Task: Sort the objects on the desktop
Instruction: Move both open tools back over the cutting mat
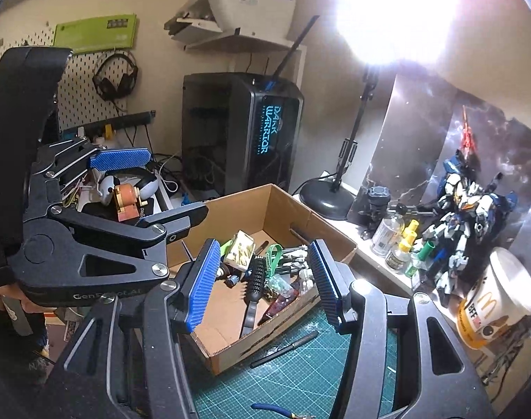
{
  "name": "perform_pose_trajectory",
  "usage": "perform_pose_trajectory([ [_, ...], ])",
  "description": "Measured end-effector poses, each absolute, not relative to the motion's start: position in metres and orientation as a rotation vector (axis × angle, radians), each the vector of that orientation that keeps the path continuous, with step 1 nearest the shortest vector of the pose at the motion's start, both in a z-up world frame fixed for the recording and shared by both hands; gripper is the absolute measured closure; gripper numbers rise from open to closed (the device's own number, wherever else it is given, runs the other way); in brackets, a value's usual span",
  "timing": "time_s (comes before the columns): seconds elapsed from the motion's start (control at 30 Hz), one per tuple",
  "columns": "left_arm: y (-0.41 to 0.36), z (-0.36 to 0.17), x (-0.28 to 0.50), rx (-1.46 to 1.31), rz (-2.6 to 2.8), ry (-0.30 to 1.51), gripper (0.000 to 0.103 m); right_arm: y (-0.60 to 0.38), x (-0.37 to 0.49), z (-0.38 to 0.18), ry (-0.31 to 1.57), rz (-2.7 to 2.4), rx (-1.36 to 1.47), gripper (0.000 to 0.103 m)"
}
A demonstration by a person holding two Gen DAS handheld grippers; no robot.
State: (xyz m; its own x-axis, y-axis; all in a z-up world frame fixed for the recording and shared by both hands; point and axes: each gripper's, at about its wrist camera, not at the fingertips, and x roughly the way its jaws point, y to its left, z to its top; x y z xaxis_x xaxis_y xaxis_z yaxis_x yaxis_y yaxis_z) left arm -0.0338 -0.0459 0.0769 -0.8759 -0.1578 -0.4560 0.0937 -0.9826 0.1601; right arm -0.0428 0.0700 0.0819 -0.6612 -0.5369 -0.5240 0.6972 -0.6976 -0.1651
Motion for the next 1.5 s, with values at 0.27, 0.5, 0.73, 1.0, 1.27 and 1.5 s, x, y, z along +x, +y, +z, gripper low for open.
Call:
perform_pose_trajectory([
  [0.27, -0.036, 0.074, -0.019, 0.711, -2.957, -0.184, 0.020, 0.088, -0.030, 0.081, 0.438, -2.344, 0.576, 0.051],
  [0.5, -0.030, 0.070, -0.010, 0.701, -2.981, -0.172, 0.020, 0.105, -0.019, 0.080, 0.402, -2.353, 0.573, 0.050],
  [0.73, -0.030, 0.063, 0.000, 0.710, -2.993, -0.095, 0.020, 0.120, -0.006, 0.075, 0.374, -2.350, 0.570, 0.050],
  [1.0, -0.028, 0.054, 0.010, 0.704, -2.998, -0.092, 0.020, 0.139, 0.008, 0.068, 0.329, -2.382, 0.571, 0.050],
  [1.27, -0.023, 0.038, 0.008, 0.742, -3.009, -0.089, 0.020, 0.158, 0.016, 0.058, 0.292, -2.426, 0.594, 0.050],
  [1.5, -0.019, 0.027, 0.010, 0.757, -3.016, -0.111, 0.020, 0.169, 0.025, 0.051, 0.319, -2.458, 0.620, 0.050],
])
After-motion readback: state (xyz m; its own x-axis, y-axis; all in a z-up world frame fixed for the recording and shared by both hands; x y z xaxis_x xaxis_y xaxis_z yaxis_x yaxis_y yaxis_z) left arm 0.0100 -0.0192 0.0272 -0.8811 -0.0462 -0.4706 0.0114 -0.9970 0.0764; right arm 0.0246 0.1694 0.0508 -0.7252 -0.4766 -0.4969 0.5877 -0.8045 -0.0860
